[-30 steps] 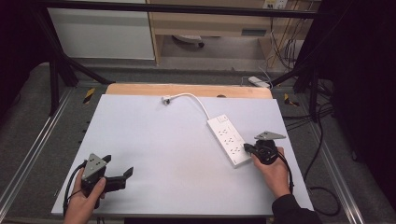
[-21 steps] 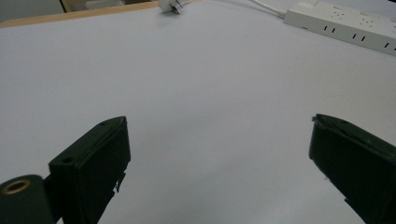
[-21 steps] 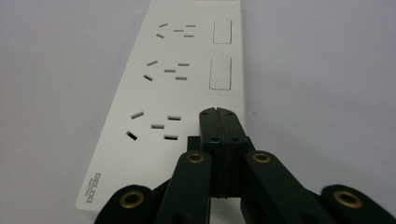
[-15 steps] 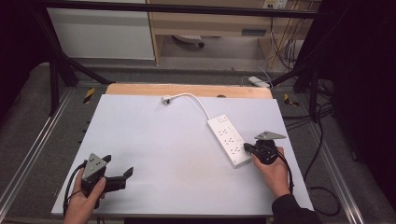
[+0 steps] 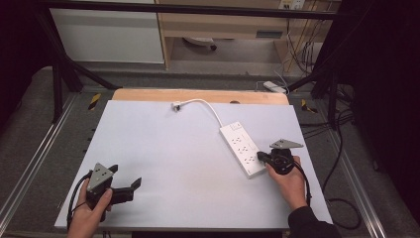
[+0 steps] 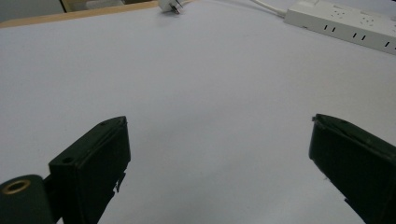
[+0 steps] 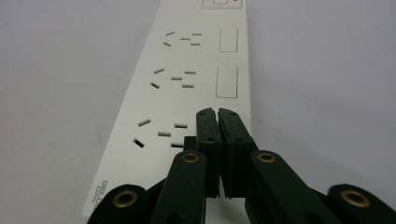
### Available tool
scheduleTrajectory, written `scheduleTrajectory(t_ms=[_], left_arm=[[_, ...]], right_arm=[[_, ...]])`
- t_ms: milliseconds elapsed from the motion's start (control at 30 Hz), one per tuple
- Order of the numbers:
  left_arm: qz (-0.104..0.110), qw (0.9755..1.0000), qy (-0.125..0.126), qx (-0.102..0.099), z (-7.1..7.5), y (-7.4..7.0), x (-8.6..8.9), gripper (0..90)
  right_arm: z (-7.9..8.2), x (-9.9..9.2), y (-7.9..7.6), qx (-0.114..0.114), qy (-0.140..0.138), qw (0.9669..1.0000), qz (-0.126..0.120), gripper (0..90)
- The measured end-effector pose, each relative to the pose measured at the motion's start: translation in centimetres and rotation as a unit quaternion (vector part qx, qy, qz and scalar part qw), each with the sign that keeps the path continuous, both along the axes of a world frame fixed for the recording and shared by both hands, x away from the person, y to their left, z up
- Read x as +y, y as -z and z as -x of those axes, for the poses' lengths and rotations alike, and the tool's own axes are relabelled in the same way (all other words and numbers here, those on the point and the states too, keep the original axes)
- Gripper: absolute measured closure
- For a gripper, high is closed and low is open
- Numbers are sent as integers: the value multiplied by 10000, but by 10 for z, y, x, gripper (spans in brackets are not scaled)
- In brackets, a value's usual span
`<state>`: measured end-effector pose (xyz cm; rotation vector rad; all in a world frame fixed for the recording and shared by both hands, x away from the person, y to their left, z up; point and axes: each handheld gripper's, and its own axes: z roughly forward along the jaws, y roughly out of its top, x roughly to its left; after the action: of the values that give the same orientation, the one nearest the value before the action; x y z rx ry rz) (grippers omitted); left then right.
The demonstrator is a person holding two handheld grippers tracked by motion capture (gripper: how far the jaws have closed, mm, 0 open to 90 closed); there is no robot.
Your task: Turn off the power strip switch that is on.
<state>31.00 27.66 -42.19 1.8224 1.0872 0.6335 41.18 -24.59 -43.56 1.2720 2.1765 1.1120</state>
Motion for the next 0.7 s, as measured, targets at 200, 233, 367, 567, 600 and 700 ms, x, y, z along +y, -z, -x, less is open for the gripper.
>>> scheduleTrajectory(t_ms=[200, 233, 367, 567, 600, 700], left_arm=[[0, 10000, 1, -1, 0, 0, 0, 53], [-1, 10000, 2, 0, 0, 0, 0, 54], [7, 10000, 2, 3, 0, 0, 0, 53], [-1, 10000, 3, 0, 0, 0, 0, 54], [6, 10000, 1, 4, 0, 0, 0, 53], [0, 10000, 2, 0, 0, 0, 0, 53]], right_arm=[[0, 0, -1, -36, 6, 10000, -31, 846], [0, 0, -1, -39, 8, 10000, -38, 842], [1, 1, -2, -72, 15, 9999, -70, 824], [1, 3, -3, -118, -51, 9999, -65, 787], [1, 4, -3, -121, -52, 9999, -66, 782], [1, 5, -3, -145, -54, 9999, -69, 750]])
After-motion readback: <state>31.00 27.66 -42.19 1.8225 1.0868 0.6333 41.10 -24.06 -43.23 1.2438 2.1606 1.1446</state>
